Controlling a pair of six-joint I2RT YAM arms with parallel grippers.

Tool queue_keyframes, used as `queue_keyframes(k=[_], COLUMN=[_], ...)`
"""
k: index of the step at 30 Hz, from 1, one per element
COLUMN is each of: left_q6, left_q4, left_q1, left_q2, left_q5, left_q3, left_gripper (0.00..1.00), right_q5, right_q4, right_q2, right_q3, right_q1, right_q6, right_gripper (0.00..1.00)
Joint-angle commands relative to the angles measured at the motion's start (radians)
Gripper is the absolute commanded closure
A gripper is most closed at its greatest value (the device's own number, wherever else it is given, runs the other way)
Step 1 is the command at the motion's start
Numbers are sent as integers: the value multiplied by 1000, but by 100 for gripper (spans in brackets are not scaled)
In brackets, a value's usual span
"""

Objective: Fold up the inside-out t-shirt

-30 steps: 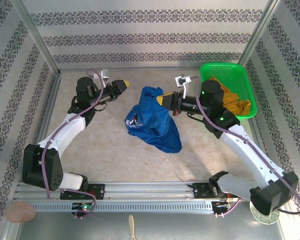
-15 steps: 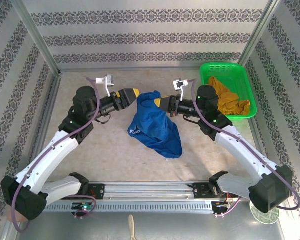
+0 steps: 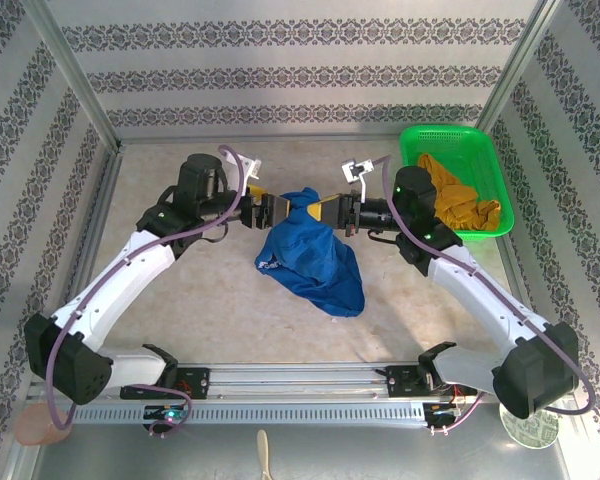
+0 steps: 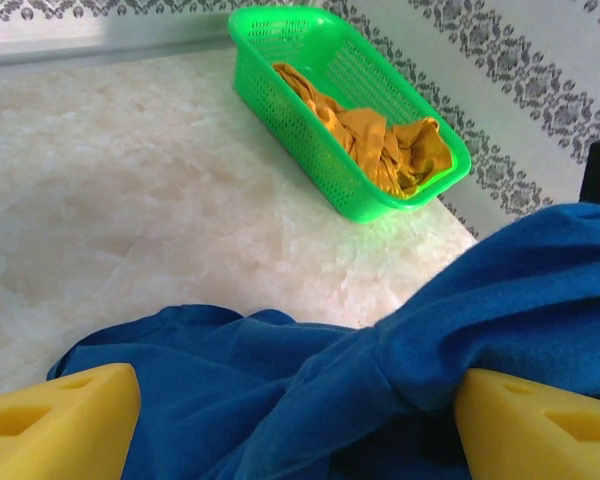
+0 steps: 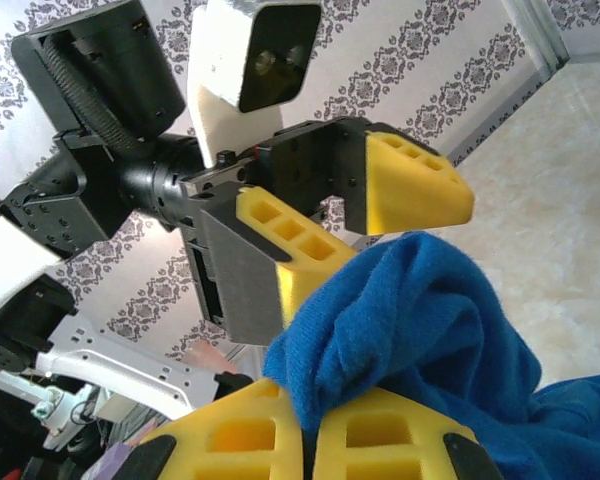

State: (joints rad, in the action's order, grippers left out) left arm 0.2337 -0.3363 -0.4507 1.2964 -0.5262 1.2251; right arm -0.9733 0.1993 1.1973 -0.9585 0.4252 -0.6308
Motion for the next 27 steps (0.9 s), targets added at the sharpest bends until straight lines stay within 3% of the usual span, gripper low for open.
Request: queue_keyframes(k=[1,6,7,8,9,11,12,16,17,18,19,20,23,27], left_q6=[-75,-73,-59,-33,-2,47,70,266,340,422,486,548,668,703], left_q4=[-20,27,56,88,131,180,209,438,529,616,697,765,888,937], left_q1=[-1,-5,-5,-5,-5,-1,5,57,72,87,98,105,107,106], left_q2=[34,101,116,127,139,146,137,68,45,28,16,7,-14,-42], left_q5=[-65,-238,-292,-346,-390,-435,-437,-457,-456,-451,-446,-439,-406,-348], left_q3=[48,87,92,95,95,95,84,-12,-47,-82,-106,-130,-190,-252], left_gripper=[18,18,23,34,51,92,100,100,100,100,100,100,100,100], right_q5=[-58,-80,-88,-95,-103,-114,-116,-98,-71,-10,46,117,327,594], right_q4=[52,53,54,57,61,77,81,82,74,50,27,17,-37,-205], right_q2=[2,18,26,32,39,46,48,60,66,71,69,55,-67,-239], right_q3=[-38,-52,-52,-53,-50,-37,-29,11,24,35,48,67,109,109], right_q1=[3,-7,-13,-21,-32,-56,-70,-125,-140,-155,-166,-177,-158,-3], right_q6=[-1,2,2,2,-1,-10,-10,-1,4,14,11,-12,-90,-123], right_gripper=[100,100,100,100,100,100,100,100,90,57,44,37,34,32])
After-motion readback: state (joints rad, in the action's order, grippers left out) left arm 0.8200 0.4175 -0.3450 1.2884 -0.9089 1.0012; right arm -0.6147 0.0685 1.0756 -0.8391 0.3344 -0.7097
